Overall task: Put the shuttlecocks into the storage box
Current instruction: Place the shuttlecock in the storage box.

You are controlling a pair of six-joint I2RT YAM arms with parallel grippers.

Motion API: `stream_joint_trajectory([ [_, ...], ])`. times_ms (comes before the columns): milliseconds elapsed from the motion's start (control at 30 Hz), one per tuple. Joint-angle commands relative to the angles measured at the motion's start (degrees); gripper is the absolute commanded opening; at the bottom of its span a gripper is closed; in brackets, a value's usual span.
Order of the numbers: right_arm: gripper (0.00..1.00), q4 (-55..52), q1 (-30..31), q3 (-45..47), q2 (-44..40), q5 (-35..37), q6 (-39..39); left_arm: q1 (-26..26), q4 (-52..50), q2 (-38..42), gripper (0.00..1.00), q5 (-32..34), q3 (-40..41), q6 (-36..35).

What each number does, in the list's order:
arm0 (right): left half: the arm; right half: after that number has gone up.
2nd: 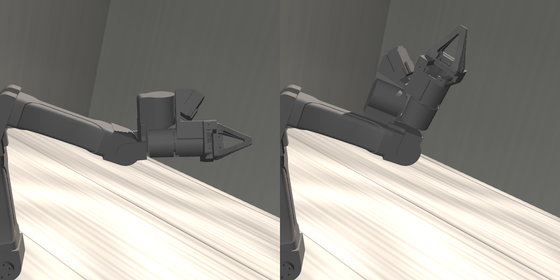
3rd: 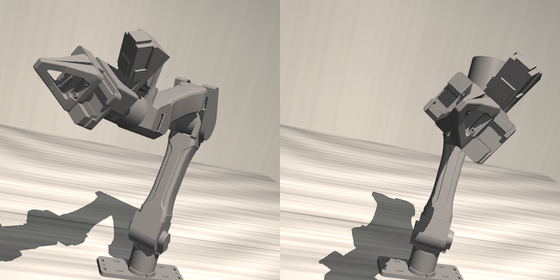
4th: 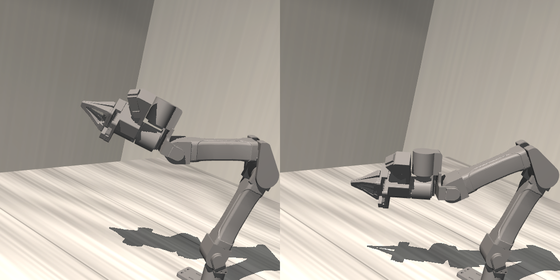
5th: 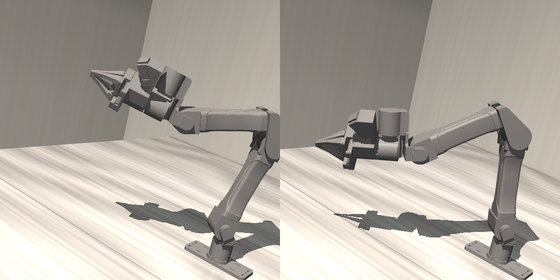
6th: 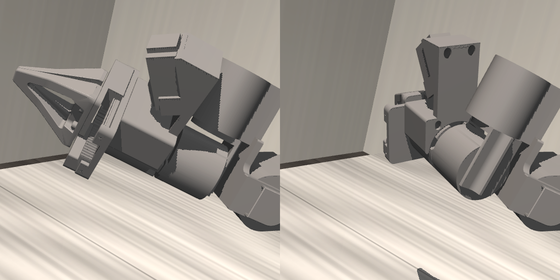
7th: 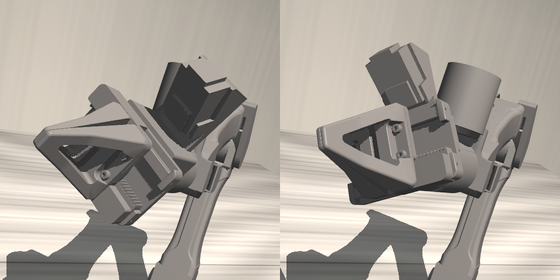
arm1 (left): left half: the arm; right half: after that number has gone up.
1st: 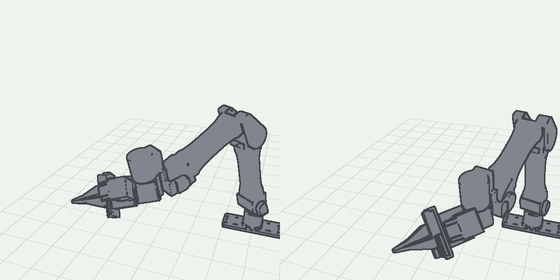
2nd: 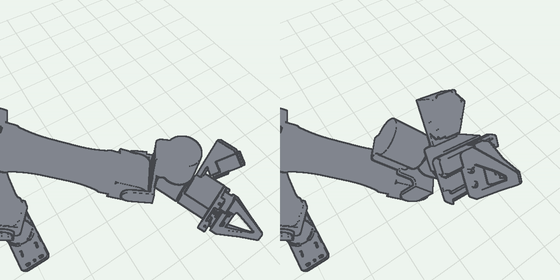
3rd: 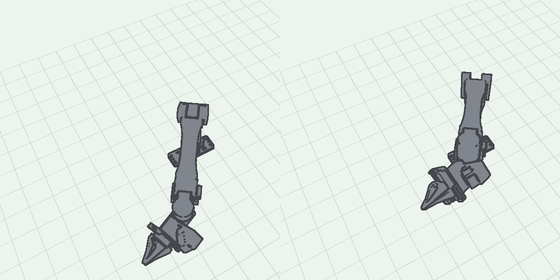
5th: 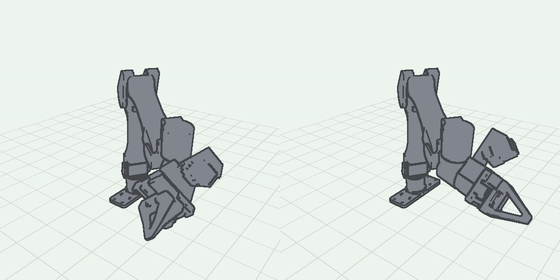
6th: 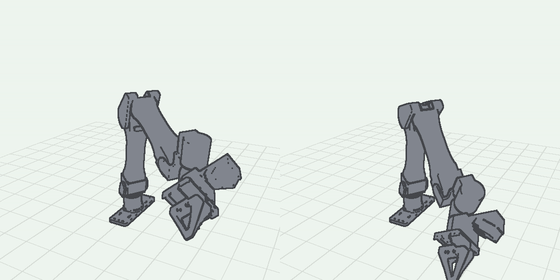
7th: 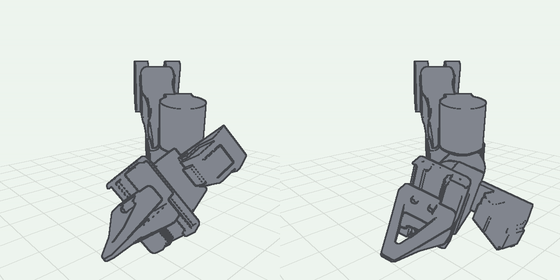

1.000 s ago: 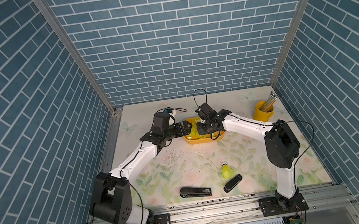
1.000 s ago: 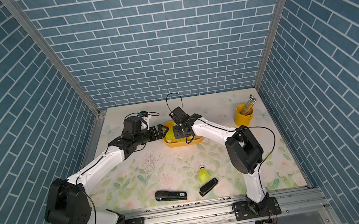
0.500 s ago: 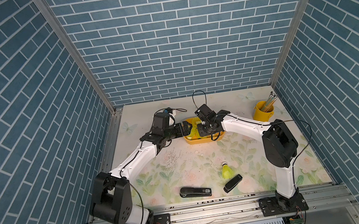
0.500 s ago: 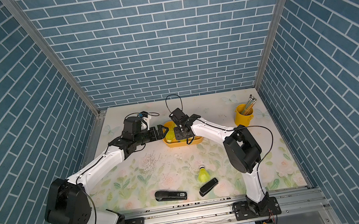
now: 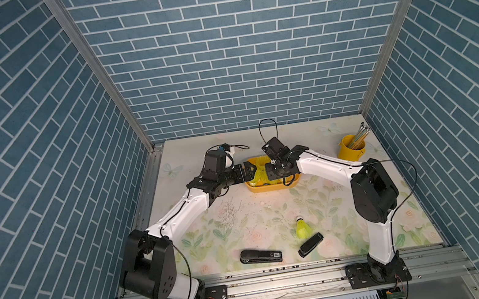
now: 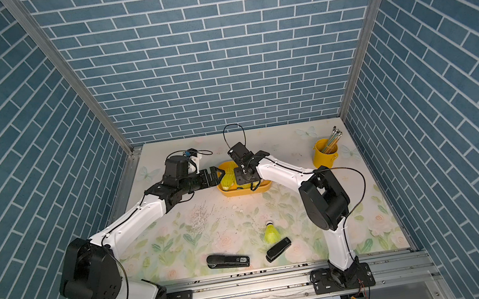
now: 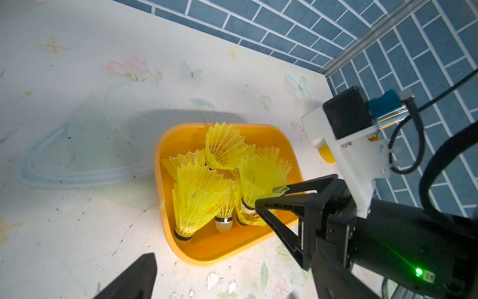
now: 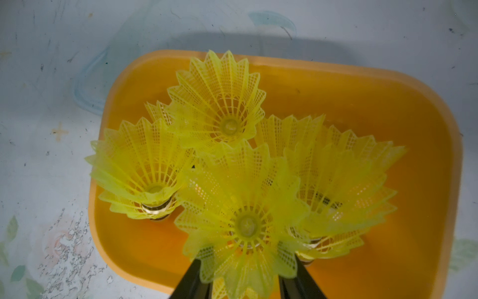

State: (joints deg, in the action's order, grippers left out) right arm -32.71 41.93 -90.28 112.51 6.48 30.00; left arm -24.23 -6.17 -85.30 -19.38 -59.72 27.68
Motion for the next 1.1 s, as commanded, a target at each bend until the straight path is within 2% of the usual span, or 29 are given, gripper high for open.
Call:
stream_joint_trajectory([
  [0, 0.44, -2.24, -0.46, -1.91, -0.53, 1.26, -0.42, 0.45, -0.89, -0.96, 1.00, -0.49, -0.35, -0.01],
  [733, 0.49, -4.68, 0.78, -2.16, -5.46, 0.67, 1.13, 0.41, -4.37, -1.56, 0.99, 1.96, -0.70, -0.41],
  [1067, 0.52, -4.40, 0.74, -0.69, -8.70, 1.53, 1.60, 0.19, -5.42, -0.11, 1.00, 2.18, 0.63, -4.29],
])
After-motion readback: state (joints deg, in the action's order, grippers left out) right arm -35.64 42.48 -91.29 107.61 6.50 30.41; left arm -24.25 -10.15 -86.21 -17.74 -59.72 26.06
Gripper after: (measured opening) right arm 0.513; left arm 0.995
